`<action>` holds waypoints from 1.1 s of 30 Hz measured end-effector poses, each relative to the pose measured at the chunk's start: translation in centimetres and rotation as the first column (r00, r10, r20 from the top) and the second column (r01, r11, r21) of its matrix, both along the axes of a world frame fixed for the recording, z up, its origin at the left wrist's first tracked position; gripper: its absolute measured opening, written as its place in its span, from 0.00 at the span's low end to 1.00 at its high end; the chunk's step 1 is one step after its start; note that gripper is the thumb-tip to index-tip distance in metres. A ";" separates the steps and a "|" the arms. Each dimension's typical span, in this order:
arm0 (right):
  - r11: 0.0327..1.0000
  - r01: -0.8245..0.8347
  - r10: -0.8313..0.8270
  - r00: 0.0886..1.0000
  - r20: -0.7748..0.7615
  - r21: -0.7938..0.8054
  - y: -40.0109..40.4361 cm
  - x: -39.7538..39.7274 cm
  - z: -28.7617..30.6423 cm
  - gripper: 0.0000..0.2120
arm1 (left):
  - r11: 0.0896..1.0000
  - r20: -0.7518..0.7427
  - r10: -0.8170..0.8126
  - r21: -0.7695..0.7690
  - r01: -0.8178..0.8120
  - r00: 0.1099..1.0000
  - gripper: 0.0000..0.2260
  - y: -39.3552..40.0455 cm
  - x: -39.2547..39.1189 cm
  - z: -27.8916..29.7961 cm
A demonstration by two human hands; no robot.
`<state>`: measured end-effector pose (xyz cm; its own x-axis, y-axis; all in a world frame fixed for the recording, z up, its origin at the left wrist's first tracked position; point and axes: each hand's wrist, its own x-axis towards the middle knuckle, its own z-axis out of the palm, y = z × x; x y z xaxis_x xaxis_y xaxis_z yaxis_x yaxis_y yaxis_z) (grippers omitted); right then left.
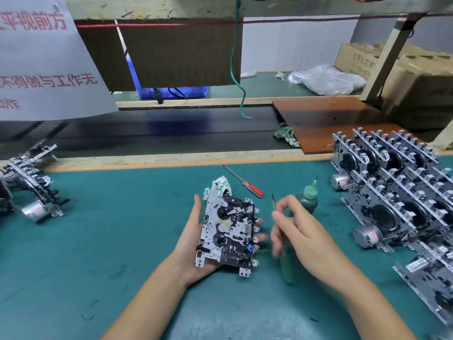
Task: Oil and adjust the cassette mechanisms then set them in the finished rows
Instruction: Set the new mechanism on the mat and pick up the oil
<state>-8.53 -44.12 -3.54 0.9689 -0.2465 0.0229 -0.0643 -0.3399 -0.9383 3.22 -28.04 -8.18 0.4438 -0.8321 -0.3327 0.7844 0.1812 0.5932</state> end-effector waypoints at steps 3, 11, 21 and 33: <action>0.959 -0.138 0.190 0.961 -0.200 0.246 -0.1 -0.2 0.2 0.09 | 1.000 -0.022 -0.014 -0.006 0.014 1.000 0.41 0.0 -0.5 -0.2; 0.949 -0.200 0.282 0.884 -0.372 0.246 -0.3 -0.3 0.3 0.21 | 0.999 -0.011 -0.047 0.004 0.047 0.999 0.35 -0.2 -0.9 -0.1; 0.948 -0.251 0.313 0.848 -0.428 0.195 -0.3 -0.1 0.0 0.21 | 0.998 -0.064 0.000 0.056 0.003 0.998 0.35 -0.4 -1.2 0.8; 0.926 -0.306 0.376 0.791 -0.483 0.219 -0.8 0.3 -0.2 0.29 | 0.990 -0.048 0.068 0.123 -0.062 0.996 0.32 -1.1 -1.3 0.6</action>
<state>-8.19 -44.93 -3.70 0.8540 0.1351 -0.5024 -0.4436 -0.3155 -0.8389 1.92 -29.16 -7.55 0.4753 -0.7540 -0.4534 0.8036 0.1623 0.5726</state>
